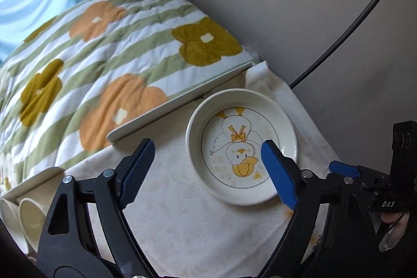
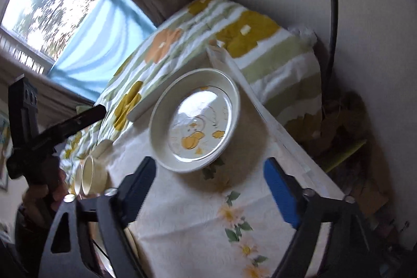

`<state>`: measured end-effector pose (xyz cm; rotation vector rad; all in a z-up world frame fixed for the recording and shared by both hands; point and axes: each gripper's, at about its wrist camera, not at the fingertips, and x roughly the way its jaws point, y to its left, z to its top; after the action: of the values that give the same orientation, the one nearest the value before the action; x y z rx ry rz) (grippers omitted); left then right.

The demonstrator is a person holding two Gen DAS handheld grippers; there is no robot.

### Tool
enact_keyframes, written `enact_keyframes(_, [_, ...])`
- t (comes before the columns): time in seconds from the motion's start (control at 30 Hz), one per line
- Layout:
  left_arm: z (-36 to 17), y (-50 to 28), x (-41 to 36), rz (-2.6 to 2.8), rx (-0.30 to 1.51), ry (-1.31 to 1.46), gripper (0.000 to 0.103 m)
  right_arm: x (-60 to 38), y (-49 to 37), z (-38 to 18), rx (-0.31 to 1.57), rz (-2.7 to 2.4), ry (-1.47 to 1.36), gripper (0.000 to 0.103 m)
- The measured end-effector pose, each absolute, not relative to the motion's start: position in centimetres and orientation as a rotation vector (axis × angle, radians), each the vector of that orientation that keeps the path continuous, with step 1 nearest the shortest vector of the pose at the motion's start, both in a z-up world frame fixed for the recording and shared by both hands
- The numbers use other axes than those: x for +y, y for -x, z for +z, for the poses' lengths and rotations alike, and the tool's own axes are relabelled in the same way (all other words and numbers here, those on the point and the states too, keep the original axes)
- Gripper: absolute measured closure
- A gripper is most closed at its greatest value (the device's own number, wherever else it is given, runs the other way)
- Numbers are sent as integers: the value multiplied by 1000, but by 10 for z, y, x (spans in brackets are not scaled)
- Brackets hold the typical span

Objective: Organize plates and bowls

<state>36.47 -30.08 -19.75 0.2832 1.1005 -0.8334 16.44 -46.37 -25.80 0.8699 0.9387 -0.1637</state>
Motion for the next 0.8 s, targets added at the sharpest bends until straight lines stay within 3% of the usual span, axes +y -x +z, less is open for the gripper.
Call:
enact_keyframes(0.03, [-212, -372, -309, -830, 1128, -291, 28, -467, -169, -267, 948, -168, -885, 42])
enact_keyframes(0.1, [-235, -384, -316, -824, 1178, -303, 40, -471, -175, -281, 948, -175, -907, 47])
enact_keyframes(0.2, [-262, -396, -323, -814, 1228, -328, 47, -473, -184, -290, 939, -167, -922, 50])
enact_keyframes(0.37, [-283, -398, -331, -836, 1243, -362, 49, -474, -196, -299, 932, -154, -904, 51])
enact_keyframes(0.43, [-287, -399, -333, -839, 1243, -373, 56, -474, -200, -302, 937, -152, -887, 59])
enact_keyframes(0.5, [-292, -401, -336, -836, 1251, -384, 76, -472, -204, -304, 951, -148, -860, 75])
enact_keyframes(0.53, [-292, -401, -336, -838, 1255, -385, 81, -473, -206, -307, 952, -148, -856, 77])
enact_keyframes(0.63, [-292, -400, -338, -848, 1242, -391, 86, -473, -209, -307, 942, -152, -839, 84])
enact_keyframes(0.8, [-291, -398, -340, -844, 1227, -409, 85, -476, -215, -315, 960, -124, -841, 85])
